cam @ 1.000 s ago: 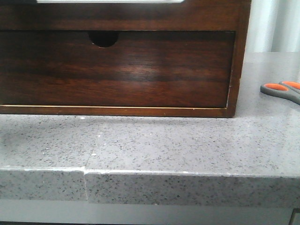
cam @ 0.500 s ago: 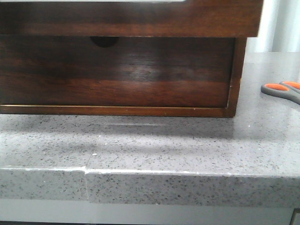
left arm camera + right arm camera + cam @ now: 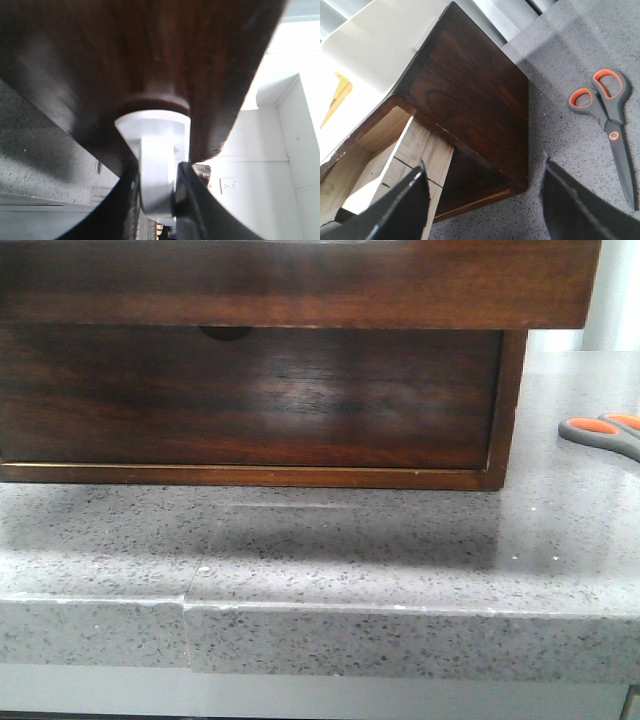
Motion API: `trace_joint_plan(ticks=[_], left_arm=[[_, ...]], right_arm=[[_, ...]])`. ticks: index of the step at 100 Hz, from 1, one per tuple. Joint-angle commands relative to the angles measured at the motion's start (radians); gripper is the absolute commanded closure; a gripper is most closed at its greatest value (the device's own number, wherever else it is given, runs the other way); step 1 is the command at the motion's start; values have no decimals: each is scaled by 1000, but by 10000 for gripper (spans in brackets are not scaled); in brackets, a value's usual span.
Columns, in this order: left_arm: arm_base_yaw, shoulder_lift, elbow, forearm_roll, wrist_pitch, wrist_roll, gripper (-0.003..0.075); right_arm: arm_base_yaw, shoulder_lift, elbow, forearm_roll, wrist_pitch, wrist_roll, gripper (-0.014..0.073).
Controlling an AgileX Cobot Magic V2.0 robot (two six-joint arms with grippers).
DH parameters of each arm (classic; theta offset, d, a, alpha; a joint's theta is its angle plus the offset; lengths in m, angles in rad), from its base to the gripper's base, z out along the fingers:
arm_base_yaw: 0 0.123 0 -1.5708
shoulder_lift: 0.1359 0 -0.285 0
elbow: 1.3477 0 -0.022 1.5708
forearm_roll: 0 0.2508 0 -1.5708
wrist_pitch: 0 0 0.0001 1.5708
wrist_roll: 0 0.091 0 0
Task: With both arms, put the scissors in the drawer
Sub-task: 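Pull the drawer open toward the robot with the left gripper, then lower the right gripper over the grey-and-orange scissors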
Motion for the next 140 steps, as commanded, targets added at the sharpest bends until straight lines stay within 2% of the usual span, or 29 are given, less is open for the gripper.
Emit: trace_joint_plan(ticks=[1,26,33,40,54,66,82,90,104,111,120,129,140], left_arm=[[-11,-17,-46,-30,93,67,692],[-11,-17,-46,0,83,66,265],[-11,-17,-46,28,83,66,188],[-11,-17,-46,45,83,65,146],[-11,-46,-46,57,69,62,145],[-11,-95,-46,94,28,-15,153],[-11,-200,-46,259,-42,-181,154],[-11,-256,-48,313,-75,-216,173],[-11,-325,-57,422,-66,-221,343],[-11,-343,-71,497,-49,-221,487],[-11,-363,-100,610,-45,-214,627],[-11,-375,-146,725,-31,-144,693],[-11,-375,-217,843,26,-26,713]], right_arm=[[-6,20,-34,6,-60,-5,169],[-6,20,-34,6,-60,-5,169],[-6,20,-34,6,-52,-5,169],[-6,20,-34,6,-36,-5,169],[-6,20,-34,6,-18,-5,169],[-6,20,-34,6,-24,-5,169],[-6,20,-34,6,-33,-5,169],[-6,20,-36,-1,-37,-5,169],[-6,65,-83,-92,-6,-5,174],[-6,117,-134,-171,30,-5,182],[-6,199,-218,-277,87,-5,182],[-6,295,-312,-374,183,-5,182],[-6,425,-412,-457,328,-5,182]])
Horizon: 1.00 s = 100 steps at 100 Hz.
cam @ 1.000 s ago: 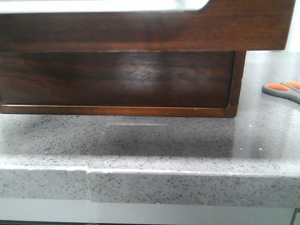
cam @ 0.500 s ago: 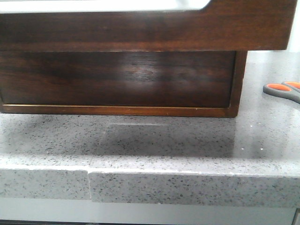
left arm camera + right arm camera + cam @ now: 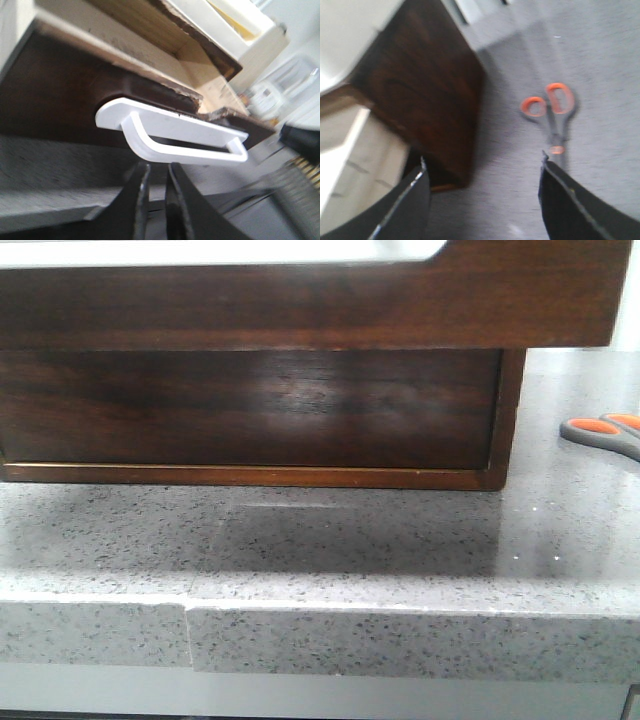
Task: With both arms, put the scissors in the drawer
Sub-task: 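Lower the right gripper over the grey-and-orange scissors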
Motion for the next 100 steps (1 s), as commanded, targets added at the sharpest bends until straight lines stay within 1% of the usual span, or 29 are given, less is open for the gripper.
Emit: trace_joint_plan(ticks=[1,6,13,17,26,35,44,54,63,78,100], left_arm=[[-7,10,-85,66,7,108,713],[-7,10,-113,108,35,168,713],[-7,10,-141,147,57,231,713],[-7,10,-155,160,63,259,713],[-7,10,-171,185,63,265,713],[-7,10,-171,187,65,265,713],[-7,9,-171,187,75,276,713],[-7,9,-171,187,89,367,713],[-24,9,-171,189,87,406,713],[-57,9,-171,210,87,424,713],[-66,9,-171,230,87,424,713]], right_arm=[[-6,117,-106,-74,54,-5,182],[-6,183,-145,-77,112,-15,182],[-6,272,-189,-77,152,-60,181],[-6,323,-209,-75,152,-81,181],[-3,426,-249,-75,140,-115,181],[35,522,-285,-81,124,-156,181],[86,625,-328,-126,123,-159,181],[109,727,-362,-154,120,-157,181],[109,790,-374,-174,120,-143,181],[107,856,-375,-265,118,-82,181],[107,908,-375,-266,44,-82,181]])
